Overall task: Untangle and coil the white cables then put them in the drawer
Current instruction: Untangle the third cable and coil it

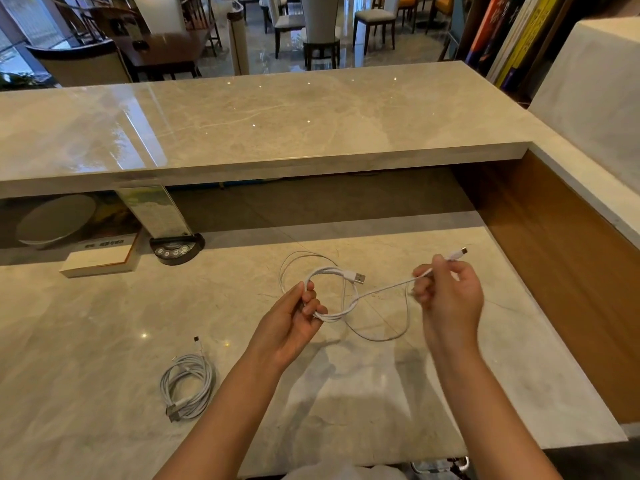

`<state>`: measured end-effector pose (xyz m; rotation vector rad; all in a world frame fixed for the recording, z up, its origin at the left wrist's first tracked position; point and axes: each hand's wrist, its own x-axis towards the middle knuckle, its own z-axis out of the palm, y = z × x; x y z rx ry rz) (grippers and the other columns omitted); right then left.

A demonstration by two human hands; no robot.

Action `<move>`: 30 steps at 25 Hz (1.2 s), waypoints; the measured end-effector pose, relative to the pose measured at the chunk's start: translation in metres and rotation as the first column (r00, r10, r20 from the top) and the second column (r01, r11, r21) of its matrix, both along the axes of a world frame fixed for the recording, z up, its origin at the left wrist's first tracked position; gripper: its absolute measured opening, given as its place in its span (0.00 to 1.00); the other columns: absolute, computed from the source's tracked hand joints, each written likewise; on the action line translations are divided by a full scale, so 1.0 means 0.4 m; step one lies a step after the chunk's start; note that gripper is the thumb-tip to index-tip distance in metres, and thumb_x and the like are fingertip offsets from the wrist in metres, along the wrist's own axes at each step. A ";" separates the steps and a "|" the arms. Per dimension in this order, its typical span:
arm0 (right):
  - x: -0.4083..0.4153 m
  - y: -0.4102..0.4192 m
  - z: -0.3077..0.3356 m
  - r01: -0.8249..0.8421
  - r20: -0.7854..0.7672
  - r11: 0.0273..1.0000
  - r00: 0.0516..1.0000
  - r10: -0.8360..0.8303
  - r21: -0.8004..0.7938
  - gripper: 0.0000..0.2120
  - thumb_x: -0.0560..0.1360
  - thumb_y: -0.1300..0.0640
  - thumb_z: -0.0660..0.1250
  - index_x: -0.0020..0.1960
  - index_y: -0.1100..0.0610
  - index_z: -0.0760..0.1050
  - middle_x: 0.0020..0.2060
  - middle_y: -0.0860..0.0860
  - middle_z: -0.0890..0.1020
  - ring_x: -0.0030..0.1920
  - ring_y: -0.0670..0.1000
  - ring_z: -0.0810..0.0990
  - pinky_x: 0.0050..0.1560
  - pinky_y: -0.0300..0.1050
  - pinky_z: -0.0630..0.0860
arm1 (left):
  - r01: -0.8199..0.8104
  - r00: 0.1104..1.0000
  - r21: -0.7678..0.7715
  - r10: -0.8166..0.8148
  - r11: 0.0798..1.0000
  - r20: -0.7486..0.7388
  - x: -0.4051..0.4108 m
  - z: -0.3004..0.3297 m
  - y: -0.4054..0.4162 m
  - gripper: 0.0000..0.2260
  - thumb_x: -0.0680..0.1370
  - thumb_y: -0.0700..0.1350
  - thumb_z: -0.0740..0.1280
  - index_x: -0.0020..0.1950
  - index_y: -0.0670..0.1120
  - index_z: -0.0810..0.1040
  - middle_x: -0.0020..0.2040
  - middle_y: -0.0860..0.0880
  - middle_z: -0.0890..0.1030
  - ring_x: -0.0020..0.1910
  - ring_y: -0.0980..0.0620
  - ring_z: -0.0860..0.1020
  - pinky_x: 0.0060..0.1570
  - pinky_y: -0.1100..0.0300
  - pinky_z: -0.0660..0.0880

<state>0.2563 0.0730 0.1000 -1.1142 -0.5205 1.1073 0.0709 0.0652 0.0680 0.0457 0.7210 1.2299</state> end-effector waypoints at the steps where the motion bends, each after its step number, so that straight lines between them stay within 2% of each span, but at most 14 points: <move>1: 0.019 0.012 0.001 -0.001 -0.110 0.997 0.994 -0.007 -0.072 0.06 0.78 0.61 0.61 0.43 0.58 0.69 0.31 0.54 0.78 0.23 0.44 0.71 0.23 0.33 0.70 | 0.018 1.000 0.007 -0.018 1.000 -0.015 0.003 0.001 -0.001 0.10 0.79 0.41 0.58 0.42 0.39 0.75 0.27 0.49 0.72 0.22 0.57 0.68 0.28 0.65 0.75; 4: 0.049 0.024 -0.015 -0.095 -0.402 0.983 0.915 0.024 -0.158 0.04 0.77 0.66 0.61 0.47 0.61 0.73 0.40 0.56 0.77 0.36 0.46 0.77 0.31 0.32 0.77 | 0.043 0.998 0.020 -0.041 0.999 -0.050 0.012 0.000 0.000 0.10 0.79 0.41 0.58 0.42 0.40 0.75 0.26 0.50 0.72 0.22 0.57 0.68 0.30 0.65 0.75; 6: 0.044 0.021 -0.026 -0.120 -0.424 0.983 0.904 0.049 -0.141 0.08 0.77 0.70 0.59 0.50 0.62 0.75 0.46 0.57 0.78 0.42 0.47 0.78 0.36 0.33 0.79 | 0.033 0.998 0.023 -0.032 0.999 -0.056 0.014 -0.003 0.002 0.10 0.79 0.41 0.58 0.42 0.40 0.75 0.26 0.50 0.72 0.22 0.57 0.68 0.29 0.65 0.75; 9: 0.034 0.028 -0.036 -0.140 -0.210 0.977 0.972 0.105 -0.158 0.09 0.76 0.69 0.61 0.54 0.63 0.76 0.44 0.56 0.80 0.34 0.45 0.76 0.31 0.31 0.76 | 0.090 0.992 0.064 -0.083 0.994 -0.099 0.011 0.003 -0.006 0.09 0.77 0.41 0.60 0.40 0.40 0.76 0.27 0.50 0.71 0.22 0.58 0.67 0.29 0.65 0.74; 11: 0.046 0.055 -0.035 -0.248 0.182 0.933 0.936 0.300 -0.261 0.12 0.73 0.70 0.64 0.56 0.64 0.77 0.37 0.55 0.81 0.25 0.44 0.72 0.24 0.34 0.71 | 0.221 0.960 0.133 -0.191 0.966 -0.206 0.003 0.019 -0.012 0.07 0.74 0.42 0.62 0.40 0.41 0.76 0.28 0.51 0.70 0.23 0.58 0.65 0.30 0.65 0.73; 12: 0.054 0.070 -0.027 -0.336 0.395 0.874 0.793 0.464 -0.351 0.13 0.72 0.70 0.64 0.56 0.63 0.77 0.35 0.55 0.81 0.22 0.44 0.70 0.22 0.35 0.69 | 0.302 0.927 0.159 -0.251 0.940 -0.278 -0.003 0.030 -0.013 0.07 0.74 0.43 0.62 0.39 0.41 0.76 0.28 0.51 0.69 0.23 0.58 0.65 0.31 0.65 0.73; 14: 0.061 0.096 0.004 -0.493 0.612 0.652 0.269 0.744 -0.576 0.14 0.72 0.69 0.65 0.53 0.58 0.79 0.30 0.52 0.82 0.20 0.44 0.71 0.23 0.36 0.68 | 0.440 0.847 0.173 -0.343 0.881 -0.406 -0.013 0.050 -0.009 0.07 0.74 0.43 0.62 0.39 0.41 0.76 0.29 0.51 0.69 0.24 0.59 0.65 0.32 0.65 0.73; 15: 0.057 0.103 0.023 -0.528 0.610 0.520 0.006 0.792 -0.671 0.13 0.72 0.68 0.65 0.50 0.53 0.80 0.28 0.51 0.81 0.21 0.44 0.71 0.24 0.36 0.69 | 0.487 0.813 0.168 -0.373 0.857 -0.448 -0.016 0.059 -0.006 0.08 0.74 0.43 0.61 0.39 0.41 0.76 0.29 0.51 0.69 0.24 0.59 0.64 0.32 0.66 0.73; 16: 0.049 0.105 0.042 -0.560 0.583 0.406 -0.176 0.793 -0.722 0.13 0.72 0.68 0.65 0.46 0.50 0.80 0.26 0.50 0.80 0.22 0.45 0.72 0.27 0.36 0.70 | 0.515 0.789 0.160 -0.392 0.842 -0.472 -0.016 0.065 -0.003 0.08 0.75 0.42 0.61 0.39 0.41 0.75 0.28 0.51 0.69 0.23 0.59 0.64 0.32 0.66 0.73; 17: 0.039 0.104 0.055 -0.609 0.569 0.321 -0.267 0.777 -0.725 0.14 0.73 0.68 0.64 0.42 0.50 0.81 0.25 0.49 0.79 0.23 0.44 0.73 0.29 0.37 0.71 | 0.529 0.775 0.150 -0.403 0.836 -0.486 -0.016 0.068 -0.001 0.09 0.76 0.41 0.60 0.39 0.41 0.75 0.28 0.51 0.69 0.23 0.59 0.64 0.31 0.66 0.73; 19: 0.018 0.097 0.069 -0.724 0.578 0.250 -0.245 0.779 -0.643 0.16 0.73 0.70 0.60 0.45 0.54 0.82 0.27 0.47 0.80 0.26 0.44 0.75 0.34 0.38 0.75 | 0.546 0.754 0.120 -0.424 0.829 -0.501 -0.014 0.066 0.001 0.13 0.79 0.40 0.58 0.38 0.41 0.76 0.28 0.51 0.69 0.23 0.59 0.64 0.30 0.66 0.73; 21: 0.006 0.089 0.071 -0.799 0.550 0.268 -0.093 0.830 -0.539 0.17 0.73 0.71 0.57 0.53 0.58 0.79 0.34 0.50 0.83 0.32 0.47 0.78 0.38 0.40 0.77 | 0.556 0.738 0.079 -0.448 0.827 -0.505 -0.014 0.056 -0.003 0.15 0.80 0.39 0.56 0.37 0.41 0.77 0.28 0.51 0.69 0.23 0.59 0.63 0.30 0.66 0.73; 24: -0.005 0.068 0.057 -0.852 0.535 0.297 0.024 0.844 -0.430 0.23 0.72 0.68 0.62 0.62 0.48 0.65 0.42 0.54 0.83 0.37 0.49 0.79 0.42 0.43 0.77 | 0.515 0.764 0.025 -0.447 0.857 -0.465 -0.014 0.040 -0.008 0.15 0.81 0.38 0.56 0.37 0.41 0.76 0.27 0.51 0.69 0.22 0.59 0.63 0.29 0.66 0.72; 30: -0.024 0.042 -0.009 -0.775 0.837 0.591 0.159 0.524 -0.223 0.05 0.74 0.59 0.68 0.47 0.50 0.75 0.37 0.45 0.79 0.33 0.48 0.75 0.35 0.40 0.71 | 0.477 0.778 -0.030 -0.438 0.878 -0.451 -0.005 0.050 0.004 0.13 0.81 0.38 0.56 0.40 0.40 0.75 0.26 0.52 0.69 0.21 0.60 0.63 0.27 0.67 0.70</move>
